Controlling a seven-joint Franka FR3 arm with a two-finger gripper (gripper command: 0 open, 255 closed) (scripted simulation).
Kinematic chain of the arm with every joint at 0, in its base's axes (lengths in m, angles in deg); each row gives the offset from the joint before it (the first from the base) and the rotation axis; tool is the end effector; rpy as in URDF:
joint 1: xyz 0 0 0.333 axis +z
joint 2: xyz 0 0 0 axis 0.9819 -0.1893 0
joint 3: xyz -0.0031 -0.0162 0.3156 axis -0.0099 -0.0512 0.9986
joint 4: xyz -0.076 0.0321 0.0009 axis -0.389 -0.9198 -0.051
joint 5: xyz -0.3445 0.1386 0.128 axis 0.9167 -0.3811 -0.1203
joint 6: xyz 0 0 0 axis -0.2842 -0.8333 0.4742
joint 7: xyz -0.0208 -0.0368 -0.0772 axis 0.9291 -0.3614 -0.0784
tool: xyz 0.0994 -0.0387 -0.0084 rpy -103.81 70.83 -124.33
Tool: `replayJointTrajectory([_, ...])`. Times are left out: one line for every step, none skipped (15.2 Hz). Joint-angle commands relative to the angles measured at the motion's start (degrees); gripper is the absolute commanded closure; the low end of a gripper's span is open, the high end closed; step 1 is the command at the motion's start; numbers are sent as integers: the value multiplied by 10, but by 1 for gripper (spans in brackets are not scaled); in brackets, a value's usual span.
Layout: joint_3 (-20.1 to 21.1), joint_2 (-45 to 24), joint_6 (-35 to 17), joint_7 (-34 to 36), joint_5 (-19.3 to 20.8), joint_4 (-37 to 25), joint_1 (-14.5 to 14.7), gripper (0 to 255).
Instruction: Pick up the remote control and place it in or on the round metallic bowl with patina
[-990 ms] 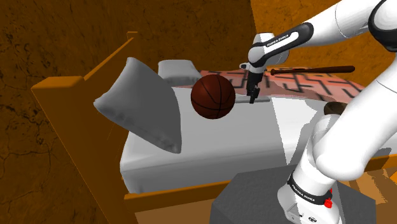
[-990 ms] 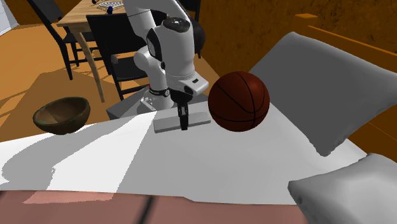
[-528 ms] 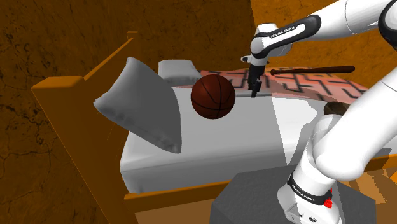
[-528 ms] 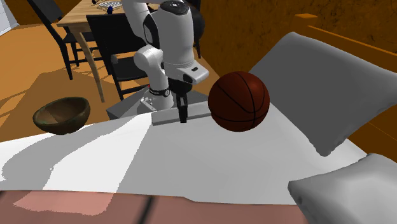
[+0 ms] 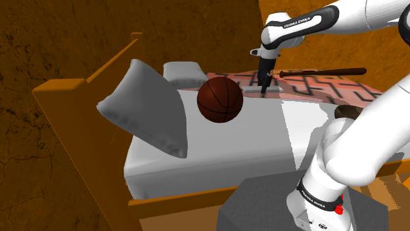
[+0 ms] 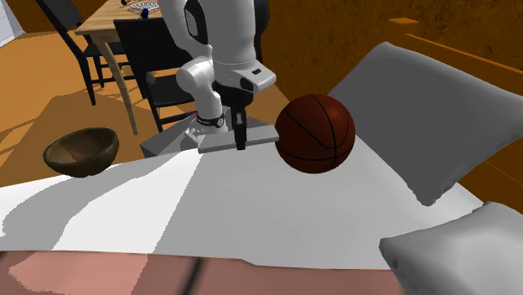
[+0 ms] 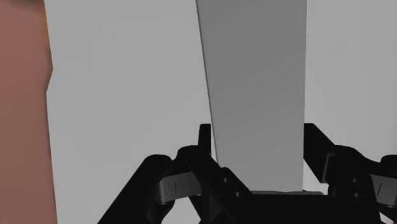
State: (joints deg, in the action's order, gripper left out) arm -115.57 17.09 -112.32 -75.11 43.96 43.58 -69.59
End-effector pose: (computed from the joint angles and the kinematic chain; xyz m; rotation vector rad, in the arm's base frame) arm 0.3953 -0.2494 0.4836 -2.9014 -1.1570 0.0133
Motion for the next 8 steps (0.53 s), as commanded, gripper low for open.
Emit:
replayJointTrajectory([4,3,17,1,0,-14,0,255])
replayJointTrajectory([4,4,22,1,-1,-18,0,255])
replayJointTrajectory([2,19,24,-4,9,-8,-8,255])
replayJointTrajectory([-1,34,27,-10,19,2,-16,255])
replayJointTrajectory([-4,48,31,-16,29,11,-25,255])
replayJointTrajectory([-7,62,34,-23,38,19,-34,255])
replayJointTrajectory([-10,75,38,-30,47,26,-43,255])
replayJointTrajectory([-14,88,42,-38,56,33,-52,255])
